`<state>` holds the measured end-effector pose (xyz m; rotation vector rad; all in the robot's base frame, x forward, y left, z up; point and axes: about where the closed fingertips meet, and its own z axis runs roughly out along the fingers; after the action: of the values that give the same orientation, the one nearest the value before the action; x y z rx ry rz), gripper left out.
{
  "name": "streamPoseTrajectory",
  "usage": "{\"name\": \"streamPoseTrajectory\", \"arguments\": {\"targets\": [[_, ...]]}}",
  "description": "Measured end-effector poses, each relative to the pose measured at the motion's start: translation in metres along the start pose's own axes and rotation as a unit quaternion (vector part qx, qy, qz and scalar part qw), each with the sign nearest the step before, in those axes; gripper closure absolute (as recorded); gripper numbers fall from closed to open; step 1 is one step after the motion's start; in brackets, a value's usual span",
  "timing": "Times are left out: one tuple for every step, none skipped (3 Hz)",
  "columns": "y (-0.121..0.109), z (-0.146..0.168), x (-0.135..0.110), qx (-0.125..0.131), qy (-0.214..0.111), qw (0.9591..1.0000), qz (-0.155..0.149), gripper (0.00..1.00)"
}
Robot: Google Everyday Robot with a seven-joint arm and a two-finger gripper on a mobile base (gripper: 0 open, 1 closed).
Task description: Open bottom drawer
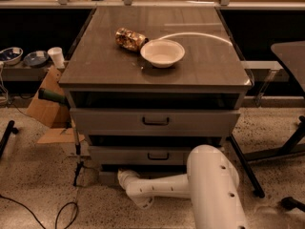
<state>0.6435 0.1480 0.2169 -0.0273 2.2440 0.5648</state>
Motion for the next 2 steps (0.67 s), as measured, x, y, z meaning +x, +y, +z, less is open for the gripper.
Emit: {"name": "streamPoseTrajectory", "arguments": {"targets": [[-0.0025, 0.0008, -0.0050, 0.005, -0.006, 0.9999, 0.014, 1.00], [-0.0025, 0.0008, -0.0050, 0.005, -0.006, 0.9999, 0.014, 1.00]]}}
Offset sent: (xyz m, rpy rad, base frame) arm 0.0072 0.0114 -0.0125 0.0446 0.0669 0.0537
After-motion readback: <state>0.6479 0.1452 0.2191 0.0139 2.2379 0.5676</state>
